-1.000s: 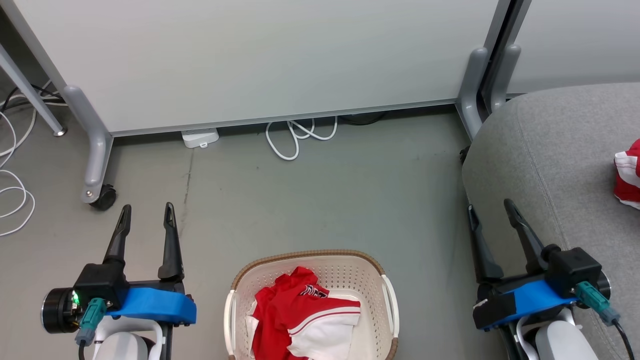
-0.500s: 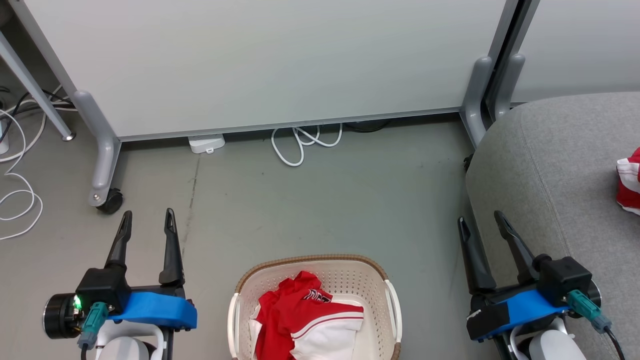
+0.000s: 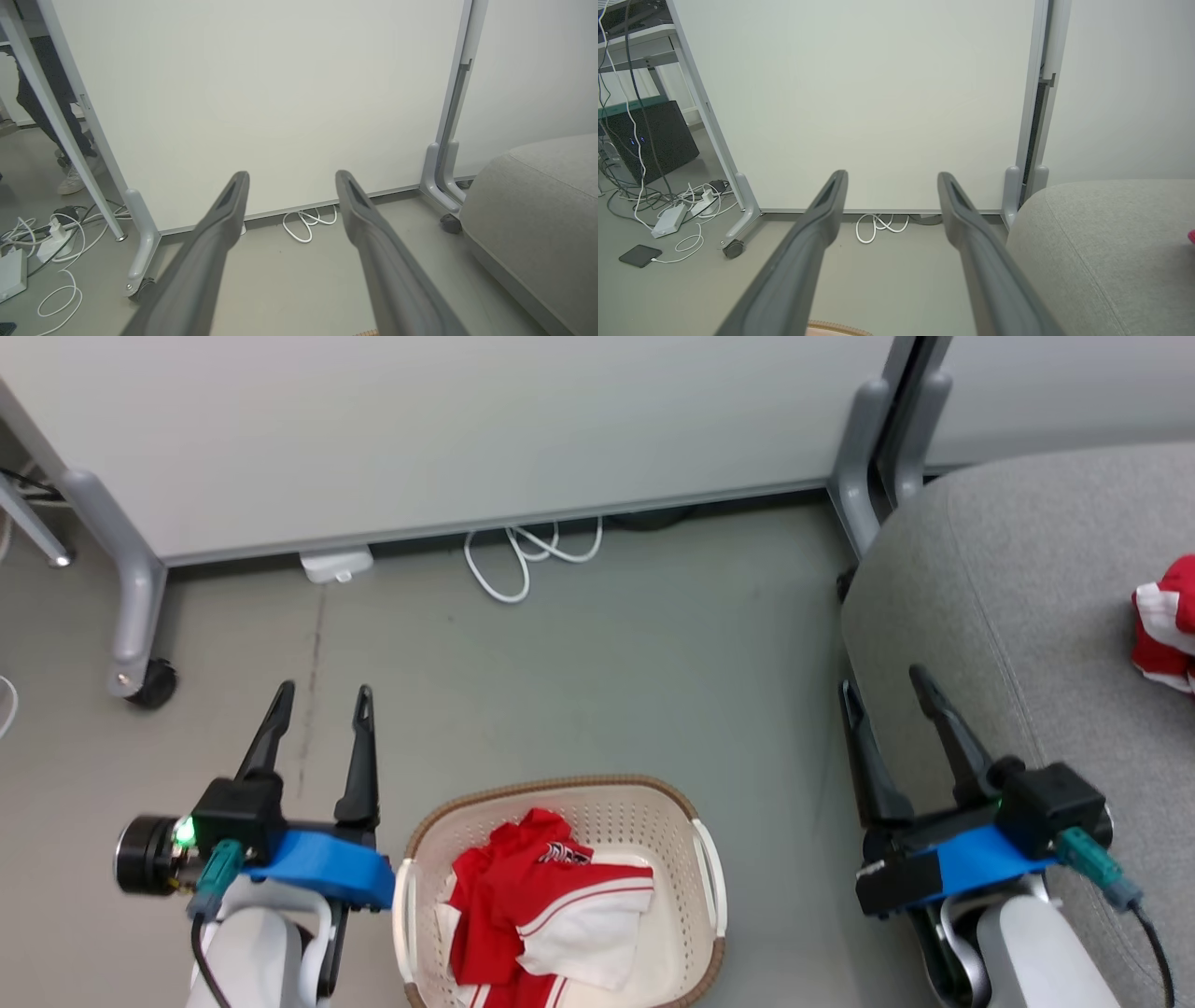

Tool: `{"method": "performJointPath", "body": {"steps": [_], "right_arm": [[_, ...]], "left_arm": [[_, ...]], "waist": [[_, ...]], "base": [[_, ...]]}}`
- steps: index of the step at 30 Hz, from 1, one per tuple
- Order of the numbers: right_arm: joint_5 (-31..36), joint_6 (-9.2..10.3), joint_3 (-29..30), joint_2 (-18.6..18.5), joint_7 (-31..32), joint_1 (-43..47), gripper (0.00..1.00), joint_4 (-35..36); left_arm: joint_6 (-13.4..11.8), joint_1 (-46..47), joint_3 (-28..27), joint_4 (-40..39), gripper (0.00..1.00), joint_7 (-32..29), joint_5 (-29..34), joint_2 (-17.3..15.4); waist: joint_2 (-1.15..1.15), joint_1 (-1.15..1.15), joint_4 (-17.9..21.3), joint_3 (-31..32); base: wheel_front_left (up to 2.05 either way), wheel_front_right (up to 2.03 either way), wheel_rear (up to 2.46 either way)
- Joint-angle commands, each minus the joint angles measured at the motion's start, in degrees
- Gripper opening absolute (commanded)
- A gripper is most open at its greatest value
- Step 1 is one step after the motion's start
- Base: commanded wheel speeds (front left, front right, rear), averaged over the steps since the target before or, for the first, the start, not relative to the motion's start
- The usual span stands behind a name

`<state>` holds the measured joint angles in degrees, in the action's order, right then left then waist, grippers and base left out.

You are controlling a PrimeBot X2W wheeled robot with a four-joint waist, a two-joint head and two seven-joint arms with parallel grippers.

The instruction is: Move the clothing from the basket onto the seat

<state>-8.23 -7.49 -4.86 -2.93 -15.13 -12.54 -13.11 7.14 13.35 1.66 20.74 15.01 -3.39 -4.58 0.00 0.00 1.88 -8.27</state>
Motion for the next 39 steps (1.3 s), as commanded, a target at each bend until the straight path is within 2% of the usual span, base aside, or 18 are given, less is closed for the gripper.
{"method": "performJointPath", "body": {"steps": [1, 13, 19, 30, 39], "right_arm": [[-0.23, -0.01, -0.15, 0.06, -0.03, -1.09, 1.00, 0.41], [-0.61, -0.01, -1.27, 0.07, -0.03, -10.67, 1.00, 4.69], [-1.12, -0.01, -1.60, 0.08, -0.04, -13.92, 1.00, 6.51], [-0.88, -0.01, -2.31, 0.08, -0.04, -17.89, 1.00, 8.46], [-0.24, -0.01, -1.98, 0.08, -0.04, -20.30, 1.00, 10.14]], "left_arm": [[0.39, 1.28, 0.39, 0.26, 1.00, 0.25, 0.37, -0.63], [0.36, 15.99, 16.04, 12.89, 1.00, 0.22, -2.36, -8.59], [0.36, 22.66, 23.79, 19.98, 1.00, 0.22, -3.99, -11.57], [0.36, 32.09, 37.22, 33.90, 1.00, 0.21, -6.15, -13.19], [0.36, 37.67, 45.58, 45.60, 1.00, -1.27, -8.29, -12.51]], "waist": [[0.00, 0.00, 1.60, -2.18], [0.00, 0.00, 8.30, -17.19], [0.00, 0.00, 10.32, -23.65], [0.00, 0.00, 11.79, -33.41], [0.00, 0.00, 12.11, -39.31]], "base": [[0.00, 0.00, 0.00], [0.00, 0.00, 0.00], [0.00, 0.00, 0.00], [0.00, 0.00, 0.00], [0.00, 0.00, 0.00]]}}
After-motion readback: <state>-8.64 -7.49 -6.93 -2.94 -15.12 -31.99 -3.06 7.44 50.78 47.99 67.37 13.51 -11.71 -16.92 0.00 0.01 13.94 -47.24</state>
